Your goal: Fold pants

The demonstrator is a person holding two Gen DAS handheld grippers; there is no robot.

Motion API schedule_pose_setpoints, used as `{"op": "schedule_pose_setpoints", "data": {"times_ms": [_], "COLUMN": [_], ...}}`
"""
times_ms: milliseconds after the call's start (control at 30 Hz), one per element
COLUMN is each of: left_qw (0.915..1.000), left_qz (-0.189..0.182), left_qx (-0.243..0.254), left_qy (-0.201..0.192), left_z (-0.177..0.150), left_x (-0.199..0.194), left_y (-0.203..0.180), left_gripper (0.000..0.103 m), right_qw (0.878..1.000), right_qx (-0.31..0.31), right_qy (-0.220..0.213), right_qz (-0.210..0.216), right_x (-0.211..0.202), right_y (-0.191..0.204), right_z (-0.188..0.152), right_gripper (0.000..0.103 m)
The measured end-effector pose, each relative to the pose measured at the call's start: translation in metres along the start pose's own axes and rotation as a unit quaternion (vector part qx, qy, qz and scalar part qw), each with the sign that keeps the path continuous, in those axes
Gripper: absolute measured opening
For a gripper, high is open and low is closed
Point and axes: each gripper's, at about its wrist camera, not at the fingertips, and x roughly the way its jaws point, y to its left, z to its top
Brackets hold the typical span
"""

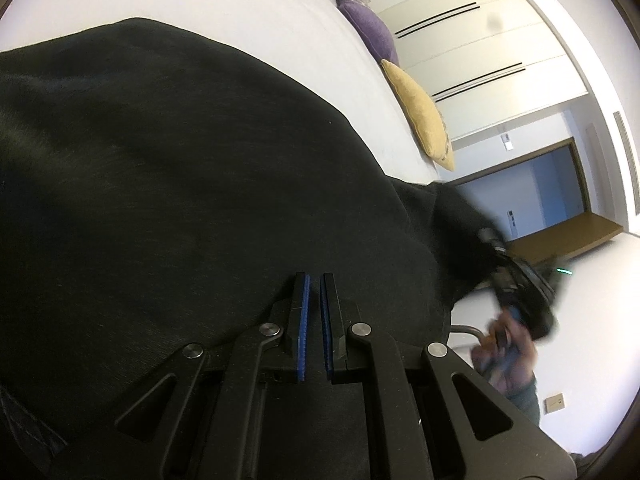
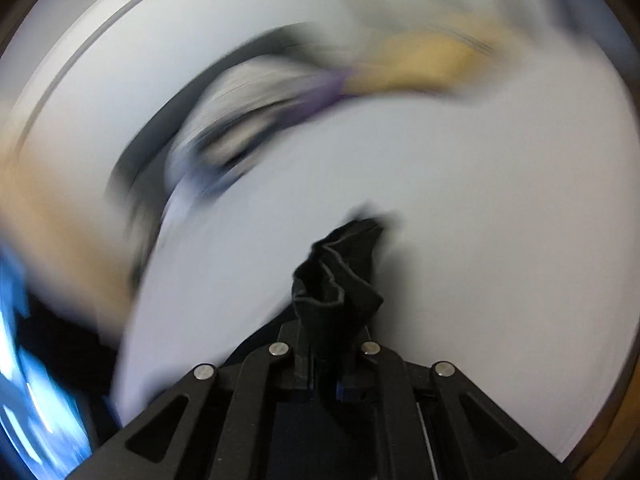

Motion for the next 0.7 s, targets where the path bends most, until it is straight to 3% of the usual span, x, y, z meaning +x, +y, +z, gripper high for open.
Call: {"op": "schedule_pose_setpoints", "data": {"times_ms": [33, 100, 133, 200, 333, 400, 567, 633, 700], "left_qw": [1.0, 1.0, 0.9999, 0.9999, 0.9998, 0.9996, 0.9991, 0.9987, 0.9974], "left_qz": [-0.002, -0.006, -0.007, -0.007, 0.005, 0.015, -0.012, -0.018, -0.03], "left_qx": [-0.003, -0.006, -0.007, -0.011, -0.017, -0.023, -0.04, -0.046, -0.065], "left_qy": [-0.001, -0.002, -0.002, -0.001, 0.001, 0.0, -0.007, -0.008, 0.006], "left_z": [0.0, 0.001, 0.001, 0.002, 0.004, 0.002, 0.004, 0.006, 0.008], "left_x": [-0.001, -0.003, -0.004, -0.006, -0.013, -0.01, -0.014, -0.014, -0.011], "left_y": [0.002, 0.005, 0.007, 0.01, 0.01, 0.006, -0.016, -0.022, -0.021], "left_gripper": [0.006, 0.006, 0.006, 0.006, 0.006, 0.01, 0.084, 0.092, 0.092], "right_qw": [0.998, 0.976, 0.968, 0.957, 0.96, 0.955, 0.949, 0.943, 0.936], "right_qx": [-0.06, -0.198, -0.228, -0.257, -0.25, -0.269, -0.291, -0.308, -0.327], "right_qy": [0.018, 0.087, 0.107, 0.126, 0.116, 0.11, 0.067, 0.047, 0.021], "right_qz": [0.006, -0.006, -0.017, -0.046, -0.056, -0.065, -0.103, -0.116, -0.131], "right_x": [0.004, 0.029, 0.04, 0.059, 0.058, 0.056, 0.041, 0.035, 0.026], "right_y": [0.027, 0.083, 0.094, 0.105, 0.104, 0.106, 0.124, 0.133, 0.145], "right_z": [-0.008, -0.046, -0.061, -0.086, -0.085, -0.088, -0.091, -0.094, -0.097], "right_gripper": [0.008, 0.007, 0.007, 0.007, 0.007, 0.007, 0.007, 0.008, 0.008]}}
